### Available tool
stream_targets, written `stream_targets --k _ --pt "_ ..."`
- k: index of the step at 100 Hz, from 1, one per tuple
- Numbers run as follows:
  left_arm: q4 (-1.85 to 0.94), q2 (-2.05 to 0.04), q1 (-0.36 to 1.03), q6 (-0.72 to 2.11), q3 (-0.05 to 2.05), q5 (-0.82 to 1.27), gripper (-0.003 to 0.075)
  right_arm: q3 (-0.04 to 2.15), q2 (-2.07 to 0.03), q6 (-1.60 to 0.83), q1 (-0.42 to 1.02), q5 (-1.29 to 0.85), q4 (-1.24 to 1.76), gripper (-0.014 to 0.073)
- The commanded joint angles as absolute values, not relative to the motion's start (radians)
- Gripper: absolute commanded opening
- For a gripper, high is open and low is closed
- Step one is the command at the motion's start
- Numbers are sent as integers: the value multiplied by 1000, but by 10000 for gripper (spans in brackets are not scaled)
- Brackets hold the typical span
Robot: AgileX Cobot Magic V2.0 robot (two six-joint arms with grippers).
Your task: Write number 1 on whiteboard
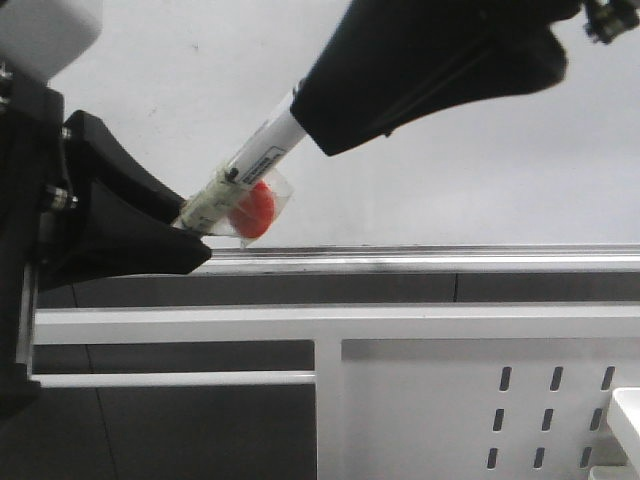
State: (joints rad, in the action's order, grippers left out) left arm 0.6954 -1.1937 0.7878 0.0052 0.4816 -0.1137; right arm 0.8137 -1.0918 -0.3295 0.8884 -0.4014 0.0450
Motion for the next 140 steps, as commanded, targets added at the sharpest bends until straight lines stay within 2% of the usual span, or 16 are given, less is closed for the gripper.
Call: stream_targets --k 1,83,92,99,102,127,134,140 --pt "690 -1173 803 0 513 -207 -20 853 -1095 -341 890 -308 34 325" --pt "690 -1182 803 0 513 -230 -20 882 -1135 -341 896 -367 46 314" --pt "690 -1182 803 0 513 -230 -20 882 -1135 -341 896 -371 53 209" --pt "690 -1182 803 0 513 -230 -20 882 -1135 -341 896 -374 55 23" --pt "690 -1182 803 0 513 -230 -20 882 -1135 -341 896 -374 55 -82" --pt "690 -1182 803 0 513 -226 -15 882 -1135 -338 896 -374 61 -70" --pt "690 -1182 803 0 513 -226 31 882 -1135 -338 896 -374 61 -70" --pt "690 -1182 803 0 513 -229 119 882 -1135 -338 896 -370 61 -70"
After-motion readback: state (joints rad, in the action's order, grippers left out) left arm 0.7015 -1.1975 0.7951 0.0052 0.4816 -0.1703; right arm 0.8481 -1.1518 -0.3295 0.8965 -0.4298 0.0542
